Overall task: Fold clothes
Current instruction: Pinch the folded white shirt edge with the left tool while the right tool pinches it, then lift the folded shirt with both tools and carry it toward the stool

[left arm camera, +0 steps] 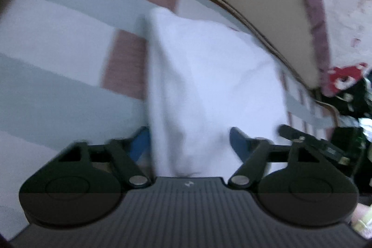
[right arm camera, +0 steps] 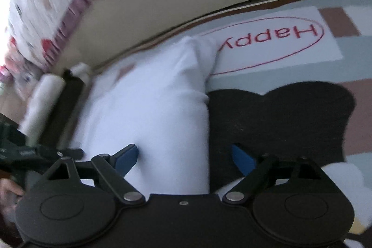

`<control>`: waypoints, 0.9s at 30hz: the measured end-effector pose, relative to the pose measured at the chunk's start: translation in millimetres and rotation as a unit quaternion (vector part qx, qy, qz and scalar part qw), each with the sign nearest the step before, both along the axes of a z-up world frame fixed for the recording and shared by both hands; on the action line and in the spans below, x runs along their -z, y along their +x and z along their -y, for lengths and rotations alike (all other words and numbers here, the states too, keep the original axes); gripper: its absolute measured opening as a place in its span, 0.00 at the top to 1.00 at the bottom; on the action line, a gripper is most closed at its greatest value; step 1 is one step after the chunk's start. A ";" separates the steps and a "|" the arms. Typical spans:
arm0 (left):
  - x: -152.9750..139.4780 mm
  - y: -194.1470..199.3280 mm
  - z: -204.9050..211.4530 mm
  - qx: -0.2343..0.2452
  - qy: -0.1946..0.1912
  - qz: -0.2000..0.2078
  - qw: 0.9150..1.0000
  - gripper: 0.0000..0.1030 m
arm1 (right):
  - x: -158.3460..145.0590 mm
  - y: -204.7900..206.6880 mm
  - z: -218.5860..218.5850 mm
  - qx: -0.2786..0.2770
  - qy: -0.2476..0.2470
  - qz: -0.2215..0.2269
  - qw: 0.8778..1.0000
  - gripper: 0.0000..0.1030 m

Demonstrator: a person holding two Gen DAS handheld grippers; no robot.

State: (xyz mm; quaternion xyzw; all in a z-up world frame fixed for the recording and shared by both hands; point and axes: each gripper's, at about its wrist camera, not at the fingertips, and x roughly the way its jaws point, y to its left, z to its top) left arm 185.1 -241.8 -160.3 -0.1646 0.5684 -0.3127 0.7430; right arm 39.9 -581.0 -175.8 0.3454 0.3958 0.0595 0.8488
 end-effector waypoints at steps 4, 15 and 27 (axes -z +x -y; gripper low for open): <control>-27.8 -34.0 41.9 0.059 0.083 0.170 0.980 0.80 | -14.2 2.4 -27.3 -0.030 -0.040 0.041 0.998 0.49; -35.1 -38.0 64.9 0.077 0.061 0.208 0.973 0.64 | -46.8 -5.8 -45.8 0.031 -0.176 0.018 0.984 0.51; -7.5 -35.8 68.3 0.107 0.020 0.085 0.990 0.23 | 2.0 -36.0 -9.9 0.044 0.020 0.025 0.999 0.22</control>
